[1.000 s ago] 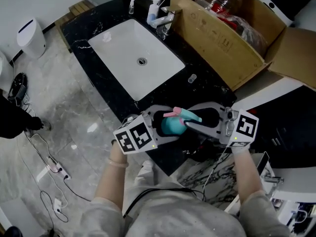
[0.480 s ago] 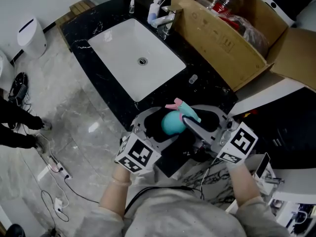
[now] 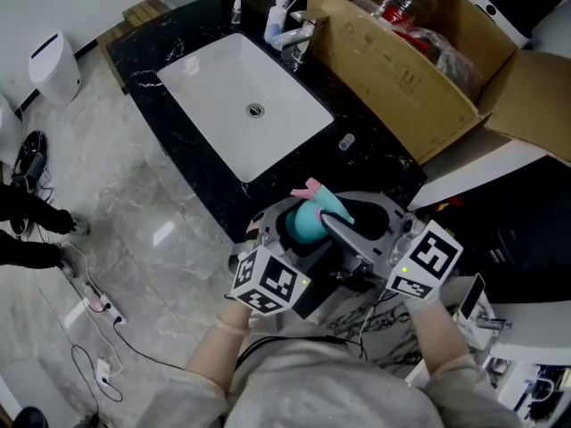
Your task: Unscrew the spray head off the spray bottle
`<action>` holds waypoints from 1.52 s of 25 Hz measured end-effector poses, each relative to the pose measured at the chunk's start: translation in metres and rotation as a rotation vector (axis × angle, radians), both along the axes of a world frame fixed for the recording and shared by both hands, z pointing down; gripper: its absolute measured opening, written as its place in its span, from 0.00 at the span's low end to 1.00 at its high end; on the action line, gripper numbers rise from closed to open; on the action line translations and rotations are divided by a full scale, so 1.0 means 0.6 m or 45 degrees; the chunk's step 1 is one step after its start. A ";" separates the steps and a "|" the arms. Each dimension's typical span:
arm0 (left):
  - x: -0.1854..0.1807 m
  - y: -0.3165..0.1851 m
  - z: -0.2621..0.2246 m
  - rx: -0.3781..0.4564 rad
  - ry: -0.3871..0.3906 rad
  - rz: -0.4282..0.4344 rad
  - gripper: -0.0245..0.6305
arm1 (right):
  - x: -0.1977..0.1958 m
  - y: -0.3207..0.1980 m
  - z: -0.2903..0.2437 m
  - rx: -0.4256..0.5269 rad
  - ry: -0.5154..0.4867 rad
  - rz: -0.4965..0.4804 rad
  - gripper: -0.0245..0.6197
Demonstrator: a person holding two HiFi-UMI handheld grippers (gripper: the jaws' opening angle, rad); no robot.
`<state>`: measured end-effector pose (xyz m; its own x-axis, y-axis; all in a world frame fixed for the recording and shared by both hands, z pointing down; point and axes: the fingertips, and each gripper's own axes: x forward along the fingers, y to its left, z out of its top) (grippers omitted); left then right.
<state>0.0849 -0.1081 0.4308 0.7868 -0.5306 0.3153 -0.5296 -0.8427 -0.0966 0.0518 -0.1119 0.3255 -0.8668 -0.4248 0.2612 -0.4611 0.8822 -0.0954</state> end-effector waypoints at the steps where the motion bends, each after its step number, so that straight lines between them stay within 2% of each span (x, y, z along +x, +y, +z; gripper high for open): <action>1: -0.001 0.004 0.001 0.002 -0.010 0.042 0.60 | 0.000 0.003 0.002 -0.008 0.005 -0.063 0.18; 6: -0.001 0.016 0.004 -0.013 -0.041 0.222 0.59 | -0.004 0.019 0.002 -0.004 0.015 -0.411 0.18; 10: 0.003 0.024 0.000 -0.012 -0.024 0.316 0.59 | -0.003 0.034 -0.001 0.045 0.041 -0.657 0.18; 12: 0.003 0.024 -0.001 -0.012 -0.016 0.332 0.59 | -0.002 0.035 0.000 0.041 0.046 -0.745 0.18; 14: 0.002 0.022 -0.001 -0.015 -0.009 0.330 0.59 | -0.005 0.032 -0.001 0.010 0.025 -0.776 0.18; 16: 0.001 0.022 -0.001 -0.017 -0.002 0.321 0.59 | -0.006 0.028 -0.002 -0.013 -0.029 -0.725 0.20; 18: 0.002 0.022 -0.001 -0.014 -0.003 0.316 0.59 | 0.007 0.019 0.001 -0.030 -0.117 -0.594 0.29; 19: 0.002 0.022 0.000 -0.014 -0.004 0.314 0.59 | 0.019 0.014 0.002 -0.026 -0.166 -0.509 0.30; 22: 0.004 0.022 0.001 -0.015 -0.001 0.303 0.59 | 0.067 0.012 -0.016 0.063 -0.313 -0.223 0.29; 24: 0.004 0.021 0.001 -0.014 0.000 0.290 0.59 | 0.094 0.030 -0.035 0.122 -0.388 -0.096 0.23; 26: 0.003 0.019 0.001 -0.014 0.000 0.279 0.59 | 0.097 0.054 -0.041 0.121 -0.413 -0.061 0.22; 28: 0.002 0.019 0.002 -0.015 0.001 0.266 0.59 | 0.081 0.066 -0.025 0.072 -0.376 -0.053 0.24; 30: 0.003 0.020 0.002 -0.019 0.001 0.254 0.59 | 0.062 0.067 -0.012 0.025 -0.363 -0.041 0.33; 33: 0.005 0.019 0.002 -0.020 0.001 0.247 0.59 | 0.041 0.065 -0.015 -0.008 -0.410 -0.029 0.43; 36: 0.003 0.017 0.002 -0.020 0.002 0.233 0.59 | 0.022 0.067 -0.020 0.004 -0.407 -0.055 0.57; 38: 0.002 0.016 0.002 -0.019 0.003 0.223 0.59 | 0.015 0.067 -0.019 0.041 -0.368 -0.060 0.60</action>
